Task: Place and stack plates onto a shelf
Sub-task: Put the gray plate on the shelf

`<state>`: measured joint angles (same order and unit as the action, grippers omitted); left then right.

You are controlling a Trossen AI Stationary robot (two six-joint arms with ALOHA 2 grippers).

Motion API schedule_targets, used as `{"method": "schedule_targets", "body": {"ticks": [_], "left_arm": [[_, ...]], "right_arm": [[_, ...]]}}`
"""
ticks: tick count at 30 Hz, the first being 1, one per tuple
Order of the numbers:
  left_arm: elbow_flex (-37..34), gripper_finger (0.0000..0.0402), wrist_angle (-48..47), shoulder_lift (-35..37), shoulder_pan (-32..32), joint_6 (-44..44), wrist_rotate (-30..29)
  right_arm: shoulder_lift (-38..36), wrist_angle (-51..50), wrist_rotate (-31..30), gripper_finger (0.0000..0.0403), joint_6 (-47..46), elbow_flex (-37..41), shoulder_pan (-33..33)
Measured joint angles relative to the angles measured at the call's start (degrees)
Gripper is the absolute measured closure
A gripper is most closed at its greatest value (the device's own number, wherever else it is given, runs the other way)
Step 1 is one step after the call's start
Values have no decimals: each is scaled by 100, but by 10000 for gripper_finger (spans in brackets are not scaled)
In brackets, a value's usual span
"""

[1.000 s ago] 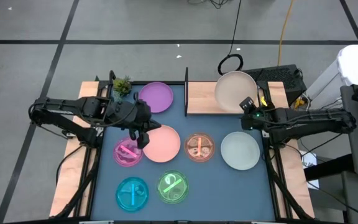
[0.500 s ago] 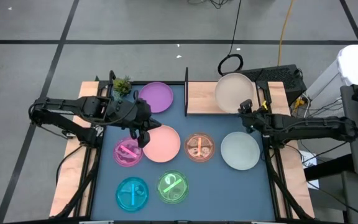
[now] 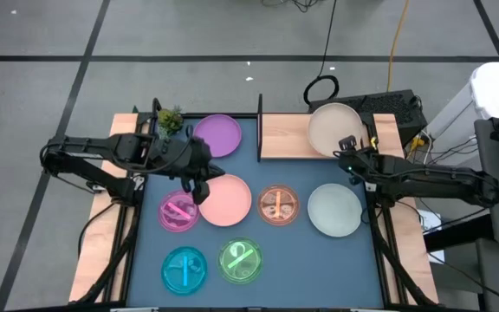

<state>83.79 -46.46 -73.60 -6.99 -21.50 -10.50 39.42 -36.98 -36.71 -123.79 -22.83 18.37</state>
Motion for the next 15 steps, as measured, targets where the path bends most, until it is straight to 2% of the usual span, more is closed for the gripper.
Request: {"method": "schedule_targets", "body": {"ticks": [15], "left_arm": [[0, 398, 0, 0, 149, 2, 2]], "right_arm": [[11, -404, 553, 397, 0, 0, 639]]}}
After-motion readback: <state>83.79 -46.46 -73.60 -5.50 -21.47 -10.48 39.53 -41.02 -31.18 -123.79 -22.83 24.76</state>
